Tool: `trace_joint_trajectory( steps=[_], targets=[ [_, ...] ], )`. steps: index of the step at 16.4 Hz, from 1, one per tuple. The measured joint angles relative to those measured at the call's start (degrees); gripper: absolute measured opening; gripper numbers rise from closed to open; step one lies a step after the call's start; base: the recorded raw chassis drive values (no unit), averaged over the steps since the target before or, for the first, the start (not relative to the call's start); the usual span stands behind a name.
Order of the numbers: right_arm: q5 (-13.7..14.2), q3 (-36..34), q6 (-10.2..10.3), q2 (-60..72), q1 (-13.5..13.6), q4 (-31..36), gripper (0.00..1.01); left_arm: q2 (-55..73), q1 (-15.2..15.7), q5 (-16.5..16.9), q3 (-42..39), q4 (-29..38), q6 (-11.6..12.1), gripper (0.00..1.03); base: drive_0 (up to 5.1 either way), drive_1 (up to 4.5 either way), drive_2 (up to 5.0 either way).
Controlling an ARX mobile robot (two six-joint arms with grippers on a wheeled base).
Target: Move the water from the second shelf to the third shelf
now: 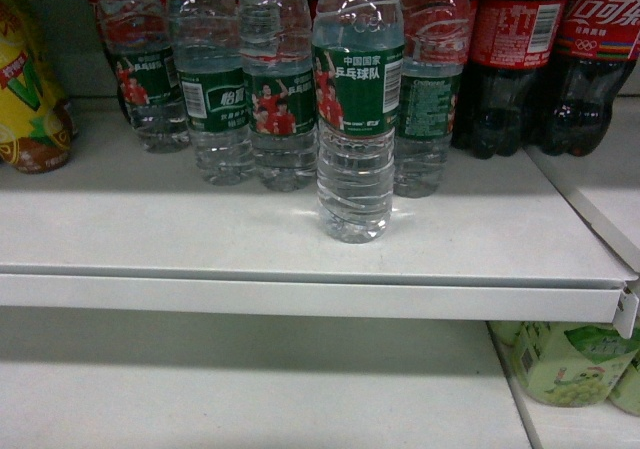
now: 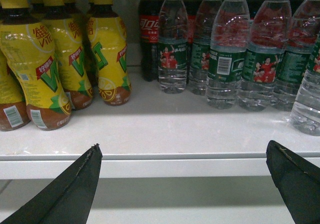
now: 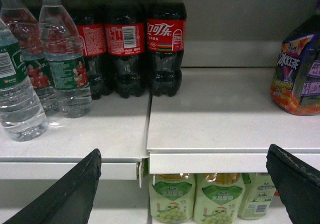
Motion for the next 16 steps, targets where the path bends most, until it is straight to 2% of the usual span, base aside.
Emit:
trace_joint_trajectory(
  steps=[16],
  targets=[
    [0.0,0.0,0.0,0.0,0.0,0.0,0.98,0.0,0.0,0.0,0.0,0.0,0.0,0.98,0.0,0.0,0.0]
  ],
)
